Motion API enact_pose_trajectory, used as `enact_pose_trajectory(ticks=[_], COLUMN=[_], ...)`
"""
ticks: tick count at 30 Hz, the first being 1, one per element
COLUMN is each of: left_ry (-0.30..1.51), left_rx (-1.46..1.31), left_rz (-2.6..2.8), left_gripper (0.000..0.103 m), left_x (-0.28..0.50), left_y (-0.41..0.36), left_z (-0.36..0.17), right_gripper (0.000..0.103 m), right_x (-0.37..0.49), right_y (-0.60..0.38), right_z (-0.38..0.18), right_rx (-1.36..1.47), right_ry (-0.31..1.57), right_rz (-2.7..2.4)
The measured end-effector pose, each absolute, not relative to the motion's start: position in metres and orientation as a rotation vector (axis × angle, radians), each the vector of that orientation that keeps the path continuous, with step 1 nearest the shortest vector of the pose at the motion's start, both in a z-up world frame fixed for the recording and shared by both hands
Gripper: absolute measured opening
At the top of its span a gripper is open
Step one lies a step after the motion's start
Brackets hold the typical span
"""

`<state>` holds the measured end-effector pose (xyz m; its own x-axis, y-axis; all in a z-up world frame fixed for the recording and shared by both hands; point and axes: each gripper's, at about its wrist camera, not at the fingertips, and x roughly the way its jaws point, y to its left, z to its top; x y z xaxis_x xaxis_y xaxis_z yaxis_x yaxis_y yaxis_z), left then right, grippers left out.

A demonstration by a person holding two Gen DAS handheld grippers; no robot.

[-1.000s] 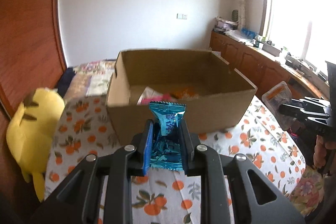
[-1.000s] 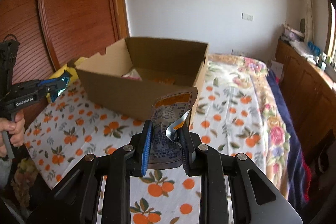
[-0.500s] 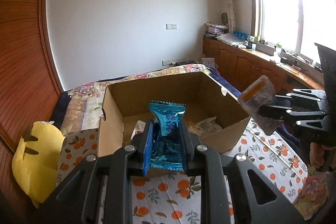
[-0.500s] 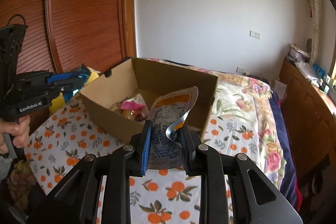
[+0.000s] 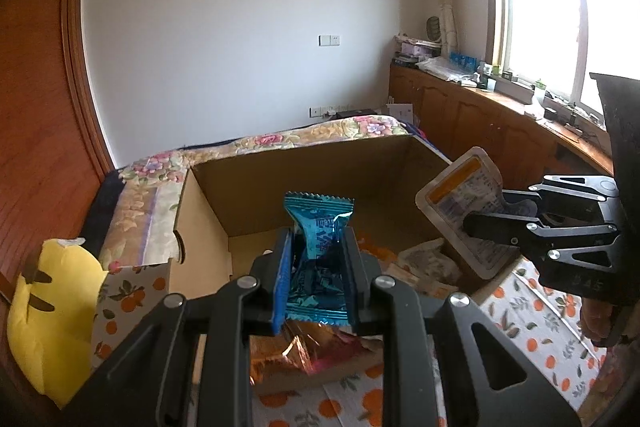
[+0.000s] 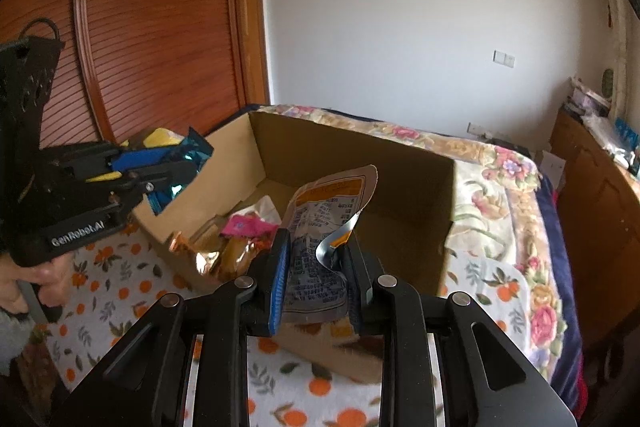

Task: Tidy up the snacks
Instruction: 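Carry the teal candy and silver packet over the box and release both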

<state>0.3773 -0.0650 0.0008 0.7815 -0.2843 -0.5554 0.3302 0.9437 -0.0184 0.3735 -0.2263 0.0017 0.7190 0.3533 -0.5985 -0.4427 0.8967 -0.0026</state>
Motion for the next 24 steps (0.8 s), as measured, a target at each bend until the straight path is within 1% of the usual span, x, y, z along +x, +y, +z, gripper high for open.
enact_pose_trajectory(ticks=[8,17,24], left_ry=[0.621,0.668,0.683], left_rx=[0.069,0.076,0.087], left_rz=[-0.333,-0.34,-0.331], left_gripper=[0.02,0.021,0.025], left_x=[0.401,0.406,0.403], left_y=[-0.058,-0.065,-0.069], left_z=[-0.022,-0.042,-0.046], right_gripper=[0.023,0.023,0.023], right_x=[0.407,0.415,0.421], right_y=[-0.208,-0.194,-0.196], right_z=[-0.027,-0.046,-0.048], right_rx=[-0.159,-0.177,-0.15], right_ry=[0.672,0.718,0.748], right_rz=[0.463,0.468,0.478])
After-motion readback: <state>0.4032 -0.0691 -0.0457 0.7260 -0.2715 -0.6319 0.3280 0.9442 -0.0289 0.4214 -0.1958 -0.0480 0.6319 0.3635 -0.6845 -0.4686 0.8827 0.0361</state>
